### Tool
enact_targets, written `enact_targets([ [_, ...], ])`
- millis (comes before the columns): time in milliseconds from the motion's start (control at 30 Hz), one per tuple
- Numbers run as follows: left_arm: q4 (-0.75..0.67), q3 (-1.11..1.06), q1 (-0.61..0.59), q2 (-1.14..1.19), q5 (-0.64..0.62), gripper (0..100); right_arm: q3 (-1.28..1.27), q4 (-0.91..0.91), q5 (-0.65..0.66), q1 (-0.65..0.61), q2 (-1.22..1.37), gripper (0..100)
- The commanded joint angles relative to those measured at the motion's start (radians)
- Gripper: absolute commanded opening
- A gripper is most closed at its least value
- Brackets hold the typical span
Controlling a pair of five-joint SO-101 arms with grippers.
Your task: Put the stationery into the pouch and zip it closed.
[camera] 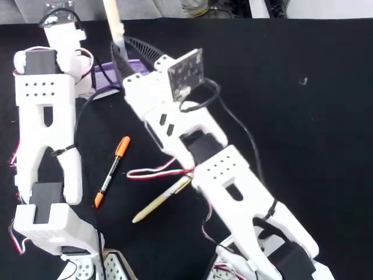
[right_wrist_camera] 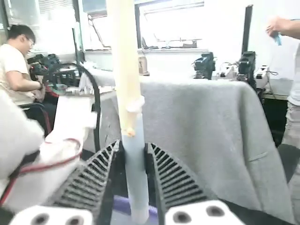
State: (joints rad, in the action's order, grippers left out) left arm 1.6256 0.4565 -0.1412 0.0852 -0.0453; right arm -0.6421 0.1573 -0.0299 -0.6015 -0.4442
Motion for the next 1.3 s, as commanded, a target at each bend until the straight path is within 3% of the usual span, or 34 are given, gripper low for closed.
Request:
enact_targets([
  [0, 0.011, 0.033, -0.019, -0.006, -0.012, 3, -0.096, 0.187, -0.041, -0.035, -0.038, 1.1],
  [167, 0.011, 0.018, -0.019, -0.006, -0.012, 3, -0.232, 0.457, 0.009, -0.023, -0.035, 1.1],
  [567, 0.011, 0.016, -0.021, -0.006, -0.031, 3, -0.189, 0.482, 0.035, -0.018, 0.165, 1.1],
  [800, 0.011, 0.021, -0.044, -0.006, -0.038, 3, -0.193, 0.617, 0.037, -0.008, 0.288, 1.3],
  [900, 0.003, 0.018, -0.053, -0.006, -0.038, 3, -0.193, 0.623, 0.075, -0.006, 0.308, 7.5],
  [1067, -0.011, 0.015, -0.053, -0.005, -0.038, 3, -0.206, 0.621, 0.183, -0.037, 0.309, 31.5],
  [1267, -0.025, -0.010, -0.053, -0.005, -0.038, 3, -0.208, 0.620, 0.327, -0.063, 0.305, 23.5],
])
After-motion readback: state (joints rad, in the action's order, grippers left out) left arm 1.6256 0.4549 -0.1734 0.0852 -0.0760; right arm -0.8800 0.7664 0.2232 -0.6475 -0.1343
